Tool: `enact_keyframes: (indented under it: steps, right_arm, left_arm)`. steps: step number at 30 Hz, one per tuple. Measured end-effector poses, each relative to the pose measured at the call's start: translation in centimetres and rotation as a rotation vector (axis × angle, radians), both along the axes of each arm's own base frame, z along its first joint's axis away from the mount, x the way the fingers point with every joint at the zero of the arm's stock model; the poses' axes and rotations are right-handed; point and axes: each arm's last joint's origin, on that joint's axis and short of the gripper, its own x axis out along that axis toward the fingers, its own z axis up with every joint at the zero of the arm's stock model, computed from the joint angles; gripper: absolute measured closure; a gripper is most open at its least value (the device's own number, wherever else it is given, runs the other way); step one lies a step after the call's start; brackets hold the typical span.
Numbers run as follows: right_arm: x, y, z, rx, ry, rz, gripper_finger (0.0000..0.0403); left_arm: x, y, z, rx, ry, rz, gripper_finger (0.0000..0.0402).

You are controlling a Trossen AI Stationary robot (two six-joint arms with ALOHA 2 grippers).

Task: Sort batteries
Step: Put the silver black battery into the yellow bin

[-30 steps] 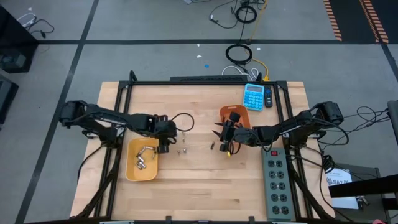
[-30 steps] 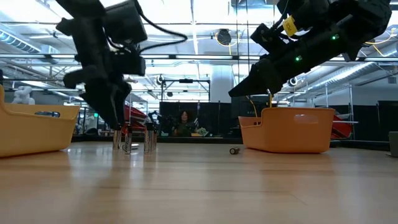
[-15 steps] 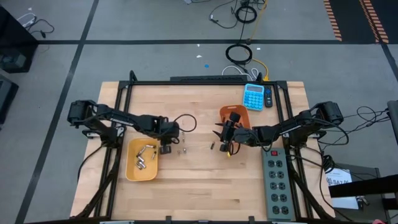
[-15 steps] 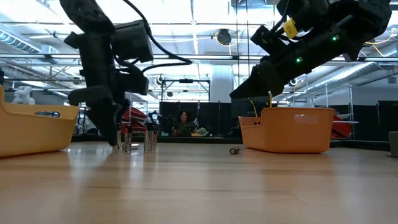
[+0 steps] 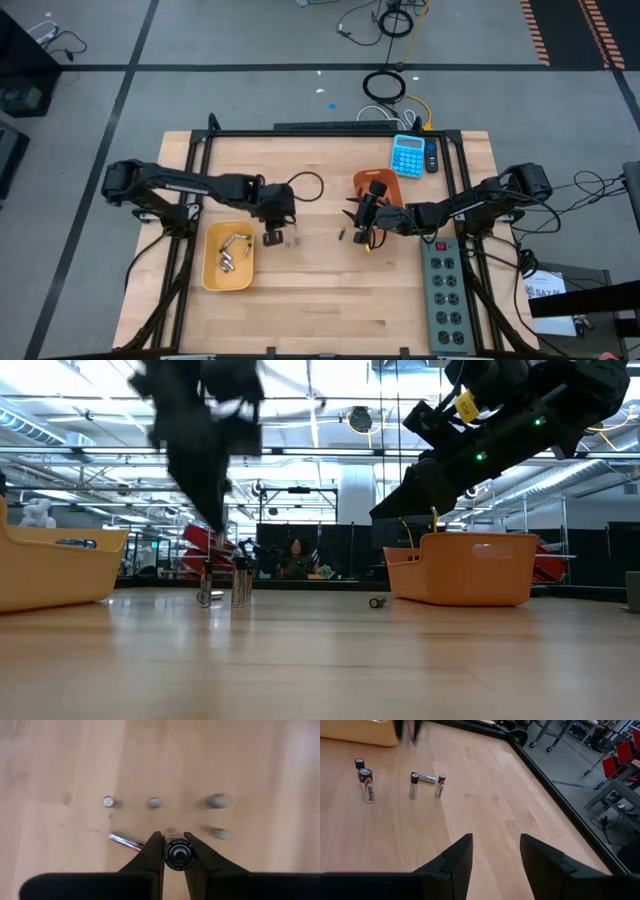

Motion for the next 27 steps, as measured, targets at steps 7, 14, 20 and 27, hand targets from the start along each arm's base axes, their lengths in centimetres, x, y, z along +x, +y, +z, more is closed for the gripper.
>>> enact_keyframes:
  steps: [7, 14, 20, 27]
  right_arm:
    - [0.0, 0.0, -0.1, -0.001, 0.011, -0.001, 0.0248]
    - [-0.1, 0.0, -0.3, 0.001, 0.033, -0.003, 0.0248]
    - [-0.1, 0.0, -0.3, 0.002, 0.034, 0.001, 0.0248]
    - [-0.1, 0.0, -0.3, 0.003, 0.033, 0.002, 0.0248]
  left_arm:
    - [-2.6, -2.1, 3.6, -0.288, 0.306, 0.099, 0.0351]
    - [-4.9, -5.0, 0.3, -0.272, 0.498, 0.200, 0.0344]
    - [-5.4, -5.0, -1.1, -0.221, 0.512, 0.274, 0.0314]
    - [-5.3, -5.3, -0.3, -0.295, 0.509, 0.258, 0.0263]
